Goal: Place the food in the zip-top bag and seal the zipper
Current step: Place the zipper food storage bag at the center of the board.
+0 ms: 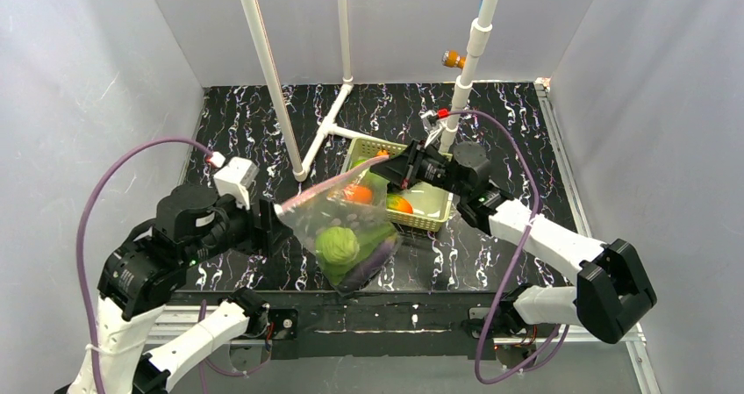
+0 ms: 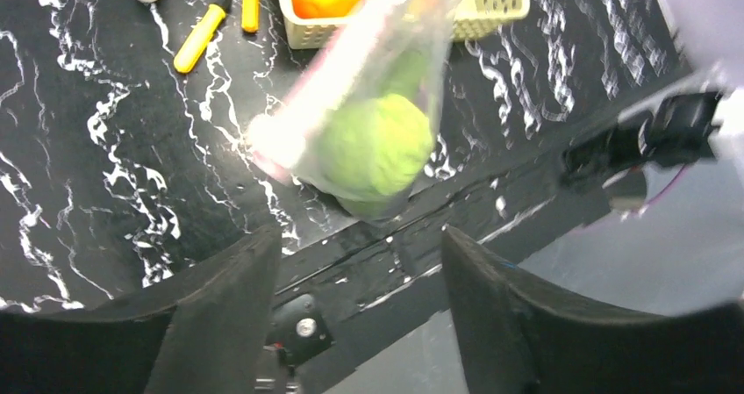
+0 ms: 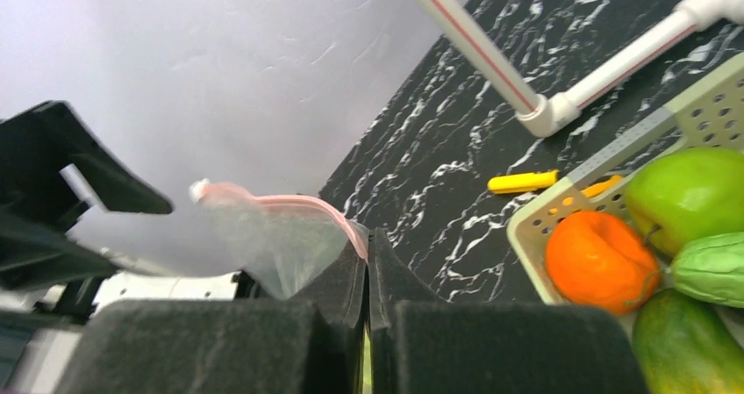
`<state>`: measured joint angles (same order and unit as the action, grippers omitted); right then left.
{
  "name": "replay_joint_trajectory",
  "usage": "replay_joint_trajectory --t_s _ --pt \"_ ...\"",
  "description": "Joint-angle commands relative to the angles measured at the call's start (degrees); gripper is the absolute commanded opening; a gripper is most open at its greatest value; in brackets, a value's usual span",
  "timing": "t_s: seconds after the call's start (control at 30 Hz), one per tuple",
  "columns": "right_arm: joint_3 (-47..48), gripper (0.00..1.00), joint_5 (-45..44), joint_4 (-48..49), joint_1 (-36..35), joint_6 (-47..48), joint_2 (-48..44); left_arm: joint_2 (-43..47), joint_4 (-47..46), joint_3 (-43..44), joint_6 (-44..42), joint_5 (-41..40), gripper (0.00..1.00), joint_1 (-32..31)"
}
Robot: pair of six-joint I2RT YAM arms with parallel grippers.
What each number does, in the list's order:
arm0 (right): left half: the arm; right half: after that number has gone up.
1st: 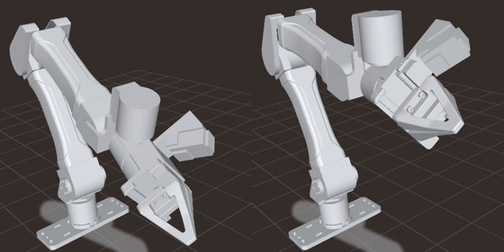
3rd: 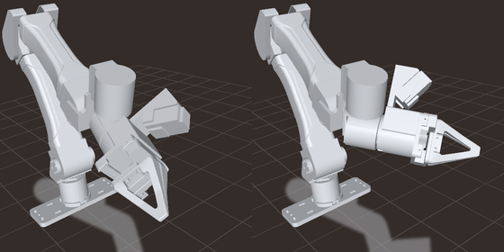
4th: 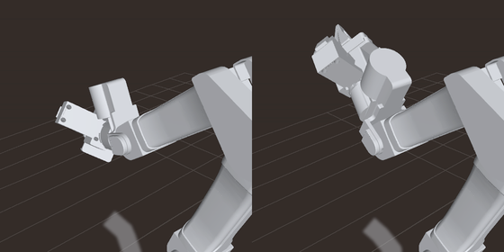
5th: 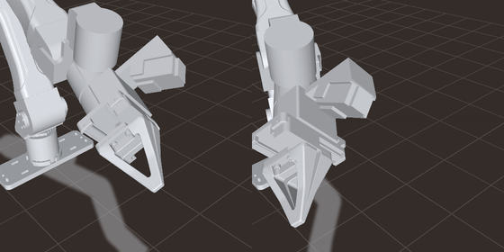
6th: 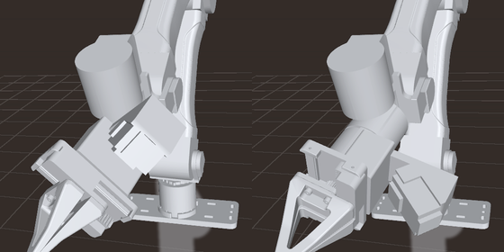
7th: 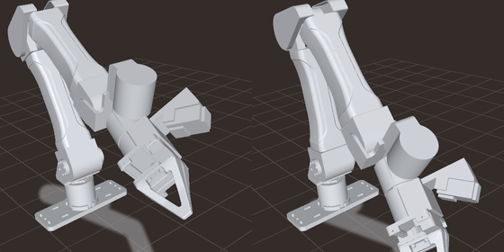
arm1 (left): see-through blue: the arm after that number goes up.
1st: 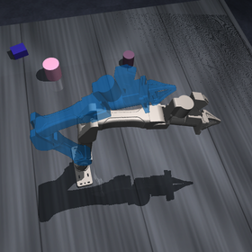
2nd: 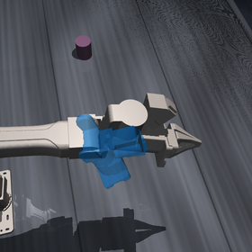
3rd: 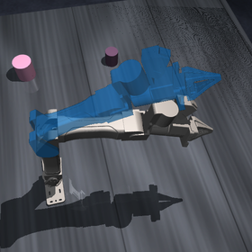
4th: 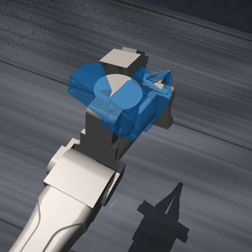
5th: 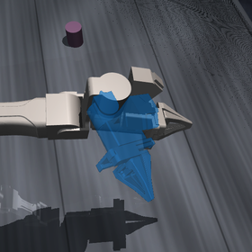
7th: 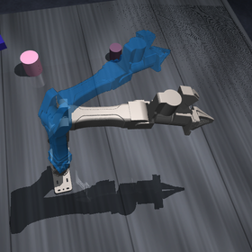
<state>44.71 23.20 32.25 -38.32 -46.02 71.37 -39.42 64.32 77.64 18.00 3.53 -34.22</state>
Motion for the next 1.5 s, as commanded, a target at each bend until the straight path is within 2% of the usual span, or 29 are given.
replay_joint_trajectory --t_s 0.0,0.13,0.2,0.4,0.7,0.87,0.9,0.97,1.0,1.07,1.2,1.37,1.47 --pt "9.1 0.01 -6.9 -5.7 -3.5 6.4 3.8 0.0 5.3 5.7 0.9 -7.6 0.73 0.0" --pt "18.8 0.01 -9.5 -9.5 -7.4 10.3 11.3 0.9 5.8 9.4 -0.3 -9.8 0.86 0.0" --pt "24.8 0.01 -9.6 -11.9 -8.7 11.6 16.3 0.6 7.3 12.0 -0.2 -10.7 0.89 0.1" --pt "38.7 0.01 -7.2 -12.4 -13.9 12.2 30.7 0.4 7.6 13.6 0.5 -8.3 0.9 0.0" --pt "55.8 0.01 -12.2 -16.4 -18.9 11.0 46.2 0.5 5.7 10.3 0.6 -6.6 0.94 0.0" --pt "67.3 0.02 -13.3 -27.2 -20.0 9.9 52.3 0.7 4.0 9.2 1.0 -7.1 0.95 0.0" --pt "68.2 0.07 -13.2 -29.8 -20.0 10.6 52.3 0.8 3.6 9.1 1.1 -7.0 0.94 0.0" --pt "67.8 0.34 -14.1 -33.9 -20.0 12.6 51.0 1.2 2.7 8.5 1.4 -6.5 0.94 0.0" --pt "67.5 0.44 -14.6 -36.4 -19.8 13.9 49.8 1.7 2.3 7.9 1.6 -6.3 0.94 0.0" --pt "67.1 0.58 -16.0 -41.6 -19.5 17.2 47.5 2.8 1.4 6.5 2.1 -6.5 0.94 0.0" --pt "63.7 0.69 -18.9 -50.6 -17.9 23.3 40.0 5.0 -0.9 4.4 2.7 -7.7 0.95 0.0" --pt "48.3 0.83 -26.3 -54.9 -16.9 30.4 22.0 7.4 -2.8 4.8 3.7 -10.0 0.95 0.0" --pt "42.2 0.86 -31.1 -61.2 -16.3 32.2 11.4 9.6 -5.0 4.6 4.1 -11.6 0.95 0.0"
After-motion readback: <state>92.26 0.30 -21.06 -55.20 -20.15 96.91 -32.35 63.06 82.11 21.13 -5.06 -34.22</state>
